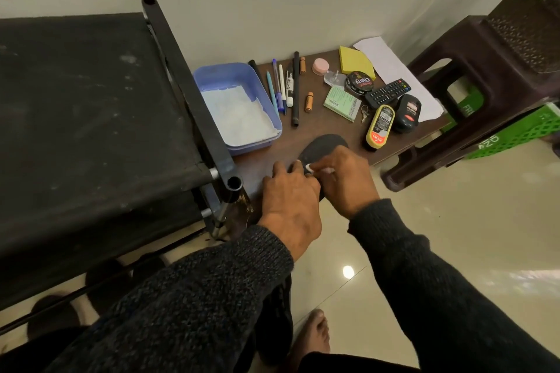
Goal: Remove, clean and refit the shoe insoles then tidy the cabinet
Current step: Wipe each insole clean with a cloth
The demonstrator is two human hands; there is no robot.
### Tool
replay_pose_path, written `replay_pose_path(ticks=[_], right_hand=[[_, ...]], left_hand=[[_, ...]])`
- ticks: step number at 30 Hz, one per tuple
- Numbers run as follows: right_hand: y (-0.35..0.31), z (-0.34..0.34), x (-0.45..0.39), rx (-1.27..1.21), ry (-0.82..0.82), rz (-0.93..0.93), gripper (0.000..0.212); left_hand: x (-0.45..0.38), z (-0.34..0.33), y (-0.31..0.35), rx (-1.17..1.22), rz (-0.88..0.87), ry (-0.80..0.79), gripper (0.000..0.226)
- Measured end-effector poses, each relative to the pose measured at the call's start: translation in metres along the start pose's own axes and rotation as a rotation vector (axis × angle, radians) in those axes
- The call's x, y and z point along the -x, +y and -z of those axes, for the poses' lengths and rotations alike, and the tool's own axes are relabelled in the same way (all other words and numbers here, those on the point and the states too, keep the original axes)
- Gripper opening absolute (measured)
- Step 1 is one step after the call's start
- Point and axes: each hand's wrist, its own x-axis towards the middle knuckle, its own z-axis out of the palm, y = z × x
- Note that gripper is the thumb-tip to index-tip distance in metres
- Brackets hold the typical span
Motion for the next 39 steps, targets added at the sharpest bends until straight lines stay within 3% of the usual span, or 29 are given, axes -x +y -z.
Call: replay_pose_path(ticks=[3,8,16,24,29,39], right_hand=[[-0.001,-0.004,-0.001,0.021,-0.003,0.026,0.019],[-0.003,-0.011,-0.063,0.02,0.002,-0.141,0.016],[-0.004,0.002,-0.018,0.032,-0.098,0.107,0.019],[-0.019,0.009,-0.049,0.028,-0.154,0.055,0.022],[0.007,0.008,-0.012,-0.019,-0.075,0.173,0.019],[0.029,0.007,0.026,-0.035,-0.017,0.051,0.019]], left_hand=[[0.002,0.001,0.001,0.012,0.007,0.003,0.056],[0.005,0.007,0.003,0.042,0.022,0.018,0.042],[0.013,0.003,0.001,0.117,0.038,0.129,0.035],[0.012,0.007,0.009,0.025,0.067,0.109,0.035],[0.016,0.005,0.006,0.032,0.057,0.145,0.036],[0.013,0.011,0.0,-0.045,0.045,0.139,0.033]])
